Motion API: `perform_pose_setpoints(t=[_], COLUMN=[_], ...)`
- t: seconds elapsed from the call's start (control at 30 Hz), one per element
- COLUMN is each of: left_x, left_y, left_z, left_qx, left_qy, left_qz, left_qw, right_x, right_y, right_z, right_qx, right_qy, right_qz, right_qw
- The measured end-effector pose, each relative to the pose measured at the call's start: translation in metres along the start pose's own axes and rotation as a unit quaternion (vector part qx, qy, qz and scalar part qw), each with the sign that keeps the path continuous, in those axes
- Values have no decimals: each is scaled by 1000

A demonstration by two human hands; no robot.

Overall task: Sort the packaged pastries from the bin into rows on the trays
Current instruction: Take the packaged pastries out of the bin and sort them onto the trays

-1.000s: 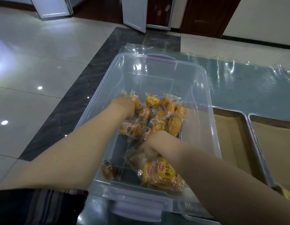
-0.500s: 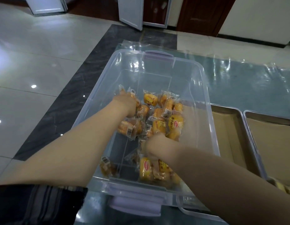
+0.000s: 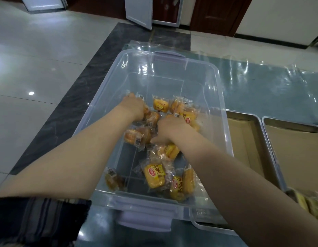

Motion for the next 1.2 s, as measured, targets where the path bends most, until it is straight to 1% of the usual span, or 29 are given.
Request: perform_pose_setpoints(t=[0.07,0.1,0.17,0.23,0.3,0.37,0.47,0.53,0.63,0.7,0.77,0.87,0.93,0.97,1.03,1.1,1.13,1.17,1.2], left_x=[5,6,6,6,10,11,6,3,-3,-8,-9,-2,5,8,16,23,22,20,17], left_y=[3,4,8,11,12,13,14,12,5,1,-2,1,1,0,3,11,13,14,13], left_z=[-1,-2,-6,-7,-5,4,17,26,42,48,50,52,52,52,54,55,54,52,48], left_qx=[-13,-21,-39,-46,-43,-24,-18,-11,17,35,59,77,71,67,65,65,66,62,57], left_qy=[4,3,-5,-23,-32,-43,-30,-19,3,29,44,48,26,3,-36,-73,-75,-69,-54], left_qz=[-7,-9,-3,3,2,3,41,65,103,118,117,89,57,34,-1,-13,-4,14,33], left_qw=[1000,1000,999,999,999,999,999,998,995,992,990,992,996,997,997,995,995,996,996], right_x=[-11,-24,-61,-91,-98,-86,-75,-75,-71,-63,-59,-62,-56,-44,-11,13,16,13,1], right_y=[0,-1,-3,-4,-2,2,1,2,4,4,4,4,6,5,-4,-14,-13,-9,-1], right_z=[-6,-12,-23,-24,-15,-1,13,13,17,20,19,13,18,24,26,16,10,2,-6], right_qx=[-2,-22,-75,-103,-80,-23,38,40,49,61,60,48,86,125,204,236,223,181,117], right_qy=[118,168,231,258,232,187,140,123,137,134,114,102,130,178,294,364,392,413,418], right_qz=[-4,9,70,137,168,157,137,133,138,116,95,85,47,7,-101,-190,-204,-197,-162], right_qw=[993,985,967,951,955,969,980,983,980,982,987,990,987,976,928,881,869,870,886])
Point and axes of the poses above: each hand's wrist, its own y-axis towards the middle knuckle, its own z-axis out of the palm, x = y × z, the point moved 10 cm from there along y, towards the middle knuckle, and after that the axes turned 11 degrees about -y, right-handed, at the moved point
